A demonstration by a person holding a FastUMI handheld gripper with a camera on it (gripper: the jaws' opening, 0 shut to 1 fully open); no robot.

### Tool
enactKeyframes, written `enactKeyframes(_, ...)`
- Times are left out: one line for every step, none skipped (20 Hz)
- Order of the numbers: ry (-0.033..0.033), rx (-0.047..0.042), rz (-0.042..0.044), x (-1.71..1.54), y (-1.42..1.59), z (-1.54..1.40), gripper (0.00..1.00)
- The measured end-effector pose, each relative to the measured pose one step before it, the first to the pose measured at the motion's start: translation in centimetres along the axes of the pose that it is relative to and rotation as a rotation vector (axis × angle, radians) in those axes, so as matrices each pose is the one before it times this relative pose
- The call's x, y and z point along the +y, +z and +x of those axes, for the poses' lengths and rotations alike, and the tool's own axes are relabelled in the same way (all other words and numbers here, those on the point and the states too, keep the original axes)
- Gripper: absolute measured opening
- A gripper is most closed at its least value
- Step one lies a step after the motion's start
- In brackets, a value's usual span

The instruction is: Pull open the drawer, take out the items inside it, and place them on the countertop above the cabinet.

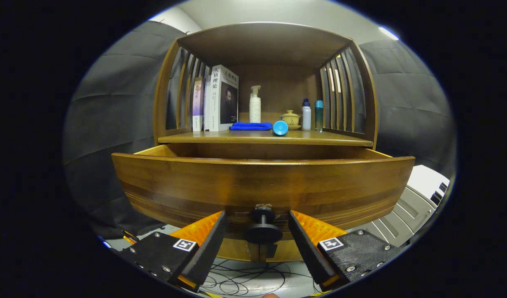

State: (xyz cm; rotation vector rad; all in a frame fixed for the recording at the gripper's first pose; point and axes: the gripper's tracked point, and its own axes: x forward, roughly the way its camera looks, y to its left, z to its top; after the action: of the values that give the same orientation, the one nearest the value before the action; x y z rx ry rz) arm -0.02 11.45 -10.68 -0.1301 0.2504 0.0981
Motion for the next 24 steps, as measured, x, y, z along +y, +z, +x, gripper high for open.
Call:
enactKeyframes(0.00509, 0.0085, 0.00276, 0.001, -0.094, 0.556, 0.93)
enactKeyframes(0.00272, -0.00024, 0.00429, -0.02, 0.299, 0.552, 0.93)
enactKeyframes(0.00278, 0.00625, 0.00402, -0.025, 0.059, 0.515, 0.93)
enactKeyframes(0.00104, 0.00301, 0.00322, -0.052, 0.106, 0.498, 0.93)
enactKeyframes(-0.00094, 0.00247, 0.00409, -0.06, 0.104, 0.319, 0.93)
enactKeyframes(-0.00351, -0.00203, 0.0022, 0.007, 0.099, 0.352, 0.93)
enactKeyframes(-0.00554, -0.00247, 0.00188, 0.005, 0.111, 0.46, 0.93)
enactKeyframes(-0.00722, -0.00441, 0.00024, -0.014, 0.084, 0.475, 0.93)
enactKeyframes(-0.00702, -0.0018, -0.00017, -0.023, 0.058, 0.416, 0.93)
enactKeyframes(-0.0062, -0.00232, 0.00068, 0.039, 0.126, 0.429, 0.93)
enactKeyframes(-0.00401, -0.00037, 0.00014, 0.013, 0.054, 0.465, 0.93)
enactKeyframes(-0.00266, -0.00392, -0.00132, -0.025, 0.12, 0.466, 0.93)
enactKeyframes(-0.00134, -0.00491, -0.00405, 0.009, 0.098, 0.528, 0.93)
enactKeyframes(-0.00393, 0.00172, -0.00677, -0.098, -0.097, 0.572, 0.93)
enactKeyframes(-0.00097, -0.00601, -0.00976, -0.035, 0.021, 0.493, 0.93)
enactKeyframes(-0.00063, -0.00295, -0.00631, -0.013, 0.086, 0.479, 0.93)
enactKeyframes(-0.00199, -0.00021, 0.00675, -0.034, 0.128, 0.422, 0.93)
enactKeyframes(-0.0035, 0.00132, 0.01476, -0.026, 0.047, 0.464, 0.93)
enactKeyframes(-0.00285, 0.00105, 0.01367, 0.128, 0.141, 0.252, 0.93)
enactKeyframes(-0.00267, 0.0007, 0.0028, 0.035, 0.107, 0.394, 0.93)
enactKeyframes(-0.00085, -0.00365, -0.00431, 0.003, 0.083, 0.297, 0.93)
enactKeyframes(0.00017, -0.00379, -0.00085, -0.016, 0.037, 0.258, 0.93)
enactKeyframes(0.00047, -0.00407, 0.00235, 0.003, 0.116, 0.367, 0.93)
enactKeyframes(-0.00069, -0.00043, 0.00286, -0.025, -0.013, 0.34, 0.93)
